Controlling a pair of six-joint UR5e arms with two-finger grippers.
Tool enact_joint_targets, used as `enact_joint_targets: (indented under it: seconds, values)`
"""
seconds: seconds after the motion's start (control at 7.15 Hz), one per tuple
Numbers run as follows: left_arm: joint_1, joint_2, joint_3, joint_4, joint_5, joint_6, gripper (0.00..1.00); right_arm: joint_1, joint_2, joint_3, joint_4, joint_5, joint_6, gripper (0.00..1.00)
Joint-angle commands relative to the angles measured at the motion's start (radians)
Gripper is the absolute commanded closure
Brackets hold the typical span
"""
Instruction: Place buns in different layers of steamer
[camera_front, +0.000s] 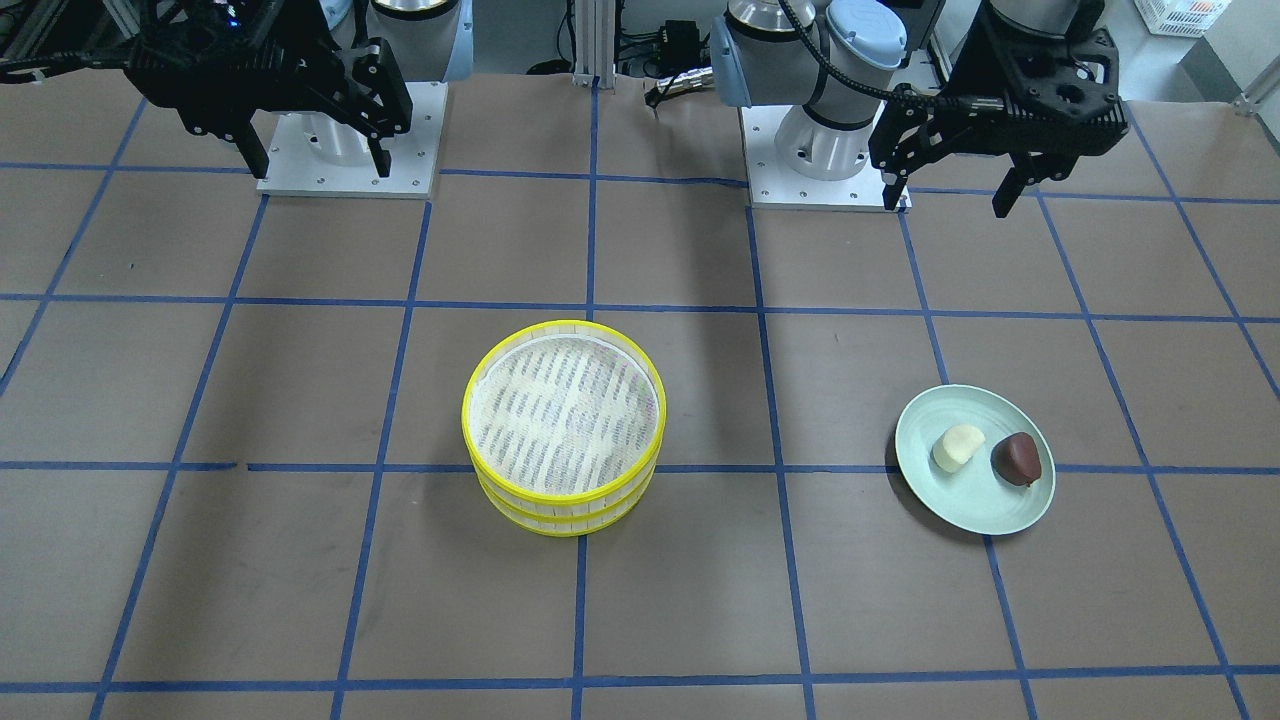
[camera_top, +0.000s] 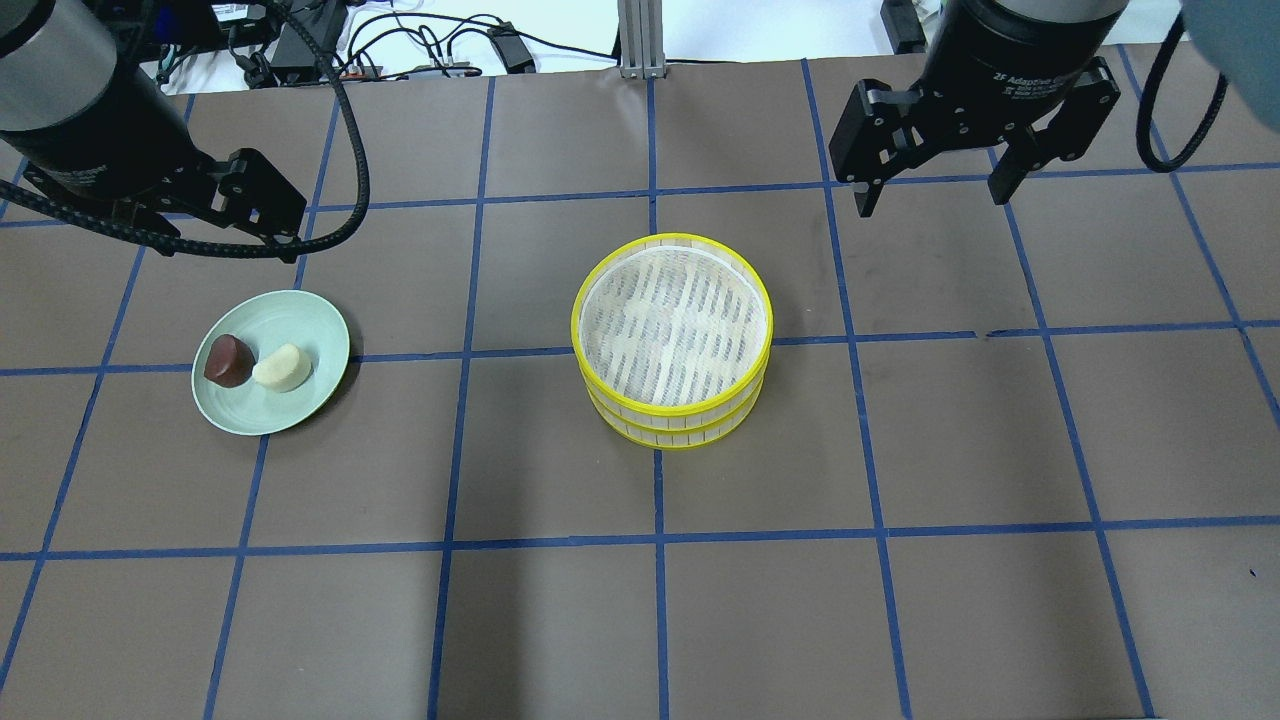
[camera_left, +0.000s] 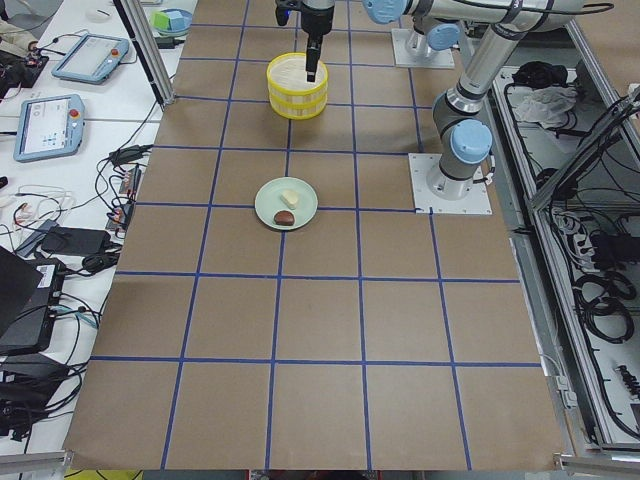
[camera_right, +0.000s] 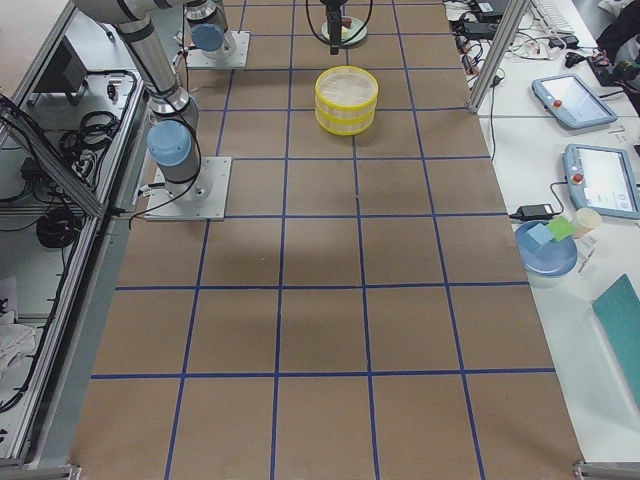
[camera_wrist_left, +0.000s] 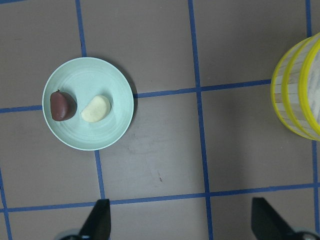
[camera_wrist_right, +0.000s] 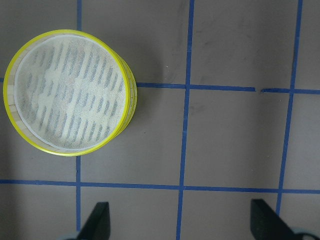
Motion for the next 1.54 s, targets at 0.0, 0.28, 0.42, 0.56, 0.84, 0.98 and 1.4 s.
enact_joint_targets:
  seconds: [0.0, 0.28, 0.42, 0.56, 0.84, 0.98, 1.4]
  values:
    - [0.003, -0.016, -0.002, 0.018, -0.009, 0.003, 0.0, 0.0, 0.0, 0.0, 0.0, 0.0, 0.0, 0.0]
    - [0.012, -0.012, 0.013, 0.021, 0.043, 0.004, 0.0, 0.0, 0.0, 0.0, 0.0, 0.001, 0.0, 0.0]
    - [0.006, -0.016, 0.002, 0.018, 0.043, 0.003, 0.0, 0.0, 0.0, 0.0, 0.0, 0.0, 0.0, 0.0]
    - [0.006, -0.016, 0.001, 0.016, 0.054, 0.004, 0.0, 0.0, 0.0, 0.0, 0.002, 0.0, 0.0, 0.0]
    - [0.015, -0.016, -0.004, 0.012, 0.054, -0.003, 0.0, 0.0, 0.0, 0.0, 0.0, 0.001, 0.0, 0.0]
    - [0.014, -0.016, -0.005, 0.007, 0.052, -0.012, 0.0, 0.0, 0.0, 0.0, 0.002, 0.001, 0.0, 0.0]
    - [0.014, -0.013, -0.007, -0.014, 0.046, -0.012, 0.0, 0.002, 0.0, 0.0, -0.001, 0.003, 0.0, 0.0]
